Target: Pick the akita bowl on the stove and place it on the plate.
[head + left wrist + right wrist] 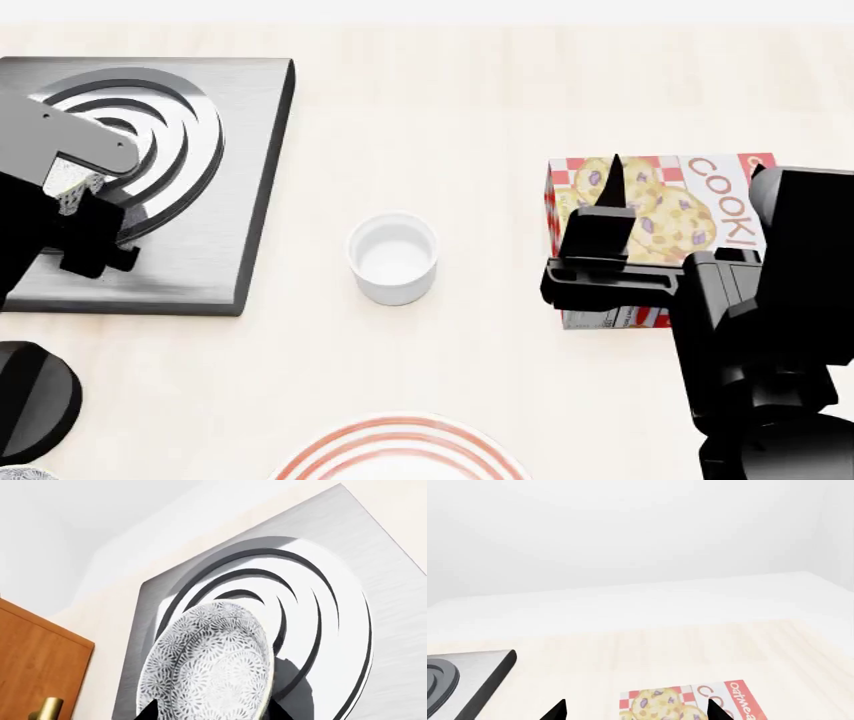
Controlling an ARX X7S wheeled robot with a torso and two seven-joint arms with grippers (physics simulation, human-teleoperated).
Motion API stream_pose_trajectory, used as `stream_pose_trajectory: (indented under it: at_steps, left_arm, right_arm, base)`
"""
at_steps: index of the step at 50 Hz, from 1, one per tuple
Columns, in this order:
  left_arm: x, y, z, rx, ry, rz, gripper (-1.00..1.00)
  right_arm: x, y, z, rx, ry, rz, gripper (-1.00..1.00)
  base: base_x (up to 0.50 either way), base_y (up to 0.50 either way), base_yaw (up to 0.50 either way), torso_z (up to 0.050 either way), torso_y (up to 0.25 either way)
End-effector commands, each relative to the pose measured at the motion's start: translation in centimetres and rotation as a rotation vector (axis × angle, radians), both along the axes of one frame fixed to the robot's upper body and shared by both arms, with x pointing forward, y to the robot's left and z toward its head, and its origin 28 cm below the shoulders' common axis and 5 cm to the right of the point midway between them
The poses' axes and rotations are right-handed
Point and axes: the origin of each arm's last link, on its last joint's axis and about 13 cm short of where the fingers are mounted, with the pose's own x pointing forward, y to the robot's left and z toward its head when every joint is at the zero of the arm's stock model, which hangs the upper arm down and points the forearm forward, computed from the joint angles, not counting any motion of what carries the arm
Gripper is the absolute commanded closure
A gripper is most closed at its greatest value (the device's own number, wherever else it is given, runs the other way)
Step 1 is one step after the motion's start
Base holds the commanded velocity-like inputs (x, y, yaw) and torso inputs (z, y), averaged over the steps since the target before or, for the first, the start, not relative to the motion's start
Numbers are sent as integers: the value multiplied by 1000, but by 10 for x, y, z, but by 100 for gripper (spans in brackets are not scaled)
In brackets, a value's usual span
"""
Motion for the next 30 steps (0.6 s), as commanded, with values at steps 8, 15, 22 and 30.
stream_pose_trajectory:
  at_steps: [8,15,22,30]
  left_arm:
    - [-1,1,2,6,-2,-2,100]
    - [-2,0,0,1,1,-7,100]
    - [-3,0,2,-4,0,-8,100]
    - [-1,-1,2,-27,-8,5,100]
  right_arm:
    - [-1,0,0,0,1,-1,-100]
    - [0,0,-1,0,2,-3,-100]
    - [0,-1,-1,0,2,-3,-100]
    - [0,0,0,0,1,-3,-100]
  base:
    - [0,0,0,0,0]
    - [0,0,0,0,0]
    - [0,0,0,0,0]
    - [0,0,0,0,0]
